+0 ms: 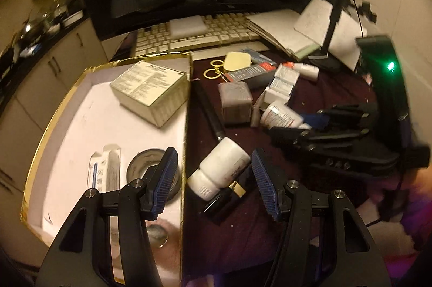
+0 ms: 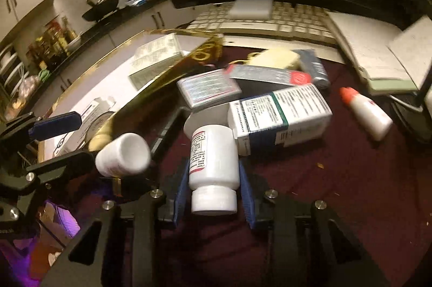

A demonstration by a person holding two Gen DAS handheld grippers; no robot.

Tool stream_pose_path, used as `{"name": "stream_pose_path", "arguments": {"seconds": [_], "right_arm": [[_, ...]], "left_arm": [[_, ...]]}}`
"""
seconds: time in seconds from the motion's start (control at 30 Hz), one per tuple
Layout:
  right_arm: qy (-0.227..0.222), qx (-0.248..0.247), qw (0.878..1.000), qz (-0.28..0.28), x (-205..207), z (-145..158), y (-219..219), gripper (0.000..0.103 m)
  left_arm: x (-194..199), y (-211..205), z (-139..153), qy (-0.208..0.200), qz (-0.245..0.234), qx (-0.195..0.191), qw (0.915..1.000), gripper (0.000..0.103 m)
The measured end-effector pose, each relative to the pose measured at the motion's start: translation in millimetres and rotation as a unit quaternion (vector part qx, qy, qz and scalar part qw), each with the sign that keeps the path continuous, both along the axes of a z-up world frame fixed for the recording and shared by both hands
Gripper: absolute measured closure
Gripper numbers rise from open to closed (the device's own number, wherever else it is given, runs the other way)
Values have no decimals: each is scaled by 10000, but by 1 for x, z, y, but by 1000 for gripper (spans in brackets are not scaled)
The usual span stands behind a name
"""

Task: Organize objects
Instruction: 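Grasp a white pill bottle with the left tool while the right tool grasps another, then lift the held white pill bottles off the cloth with both tools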

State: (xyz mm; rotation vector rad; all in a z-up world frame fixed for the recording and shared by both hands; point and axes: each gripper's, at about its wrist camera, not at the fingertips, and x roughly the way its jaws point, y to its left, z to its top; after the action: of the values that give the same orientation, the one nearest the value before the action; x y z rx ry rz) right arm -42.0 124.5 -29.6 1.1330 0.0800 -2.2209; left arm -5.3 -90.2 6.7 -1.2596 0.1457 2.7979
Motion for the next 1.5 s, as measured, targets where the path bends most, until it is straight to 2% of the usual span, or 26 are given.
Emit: {"name": "stream_pose_path", "arguments": {"seconds": [0.1, 0.17, 0.2, 0.33, 0.4, 0.47, 0.63, 0.93, 1.17, 1.4, 1.5], "right_arm": [[-100, -98, 9998, -161, -2, 0, 17, 68], [-199, -256, 9992, -220, -4, -1, 27, 68], [-209, -285, 9991, -245, -4, -1, 28, 68], [-208, -362, 9988, -262, -1, -1, 32, 68], [-225, -421, 9985, -270, -1, -1, 35, 68], [-232, -475, 9982, -282, -1, -1, 38, 68], [-175, -494, 9979, -380, 1, 0, 48, 68], [-128, -463, 9958, -779, -3, -2, 81, 68], [-50, -462, 9957, -795, -1, -2, 81, 68], [-64, -487, 9956, -797, 0, -2, 81, 68], [-61, -481, 9956, -797, -1, -3, 81, 68]], "left_arm": [[-10, 10, -9, -144, -90, -217, 9996, 46], [-13, 14, -12, -89, -49, -353, 9993, 53], [-16, 15, -16, -250, -101, -260, 9993, 65], [-21, 20, -17, -318, -119, -135, 9993, 65], [-24, 23, -20, -495, -231, 267, 9982, 68], [-26, 32, -26, -603, -374, 552, 9960, 68], [-30, 62, -29, -544, -691, 716, 9935, 68], [-22, 64, -21, -536, -684, 471, 9951, 68], [-9, 66, -23, -459, -719, 133, 9963, 66], [-10, 56, -23, -431, -705, 401, 9958, 66], [-8, 52, -21, -425, -764, 650, 9940, 66]]}}
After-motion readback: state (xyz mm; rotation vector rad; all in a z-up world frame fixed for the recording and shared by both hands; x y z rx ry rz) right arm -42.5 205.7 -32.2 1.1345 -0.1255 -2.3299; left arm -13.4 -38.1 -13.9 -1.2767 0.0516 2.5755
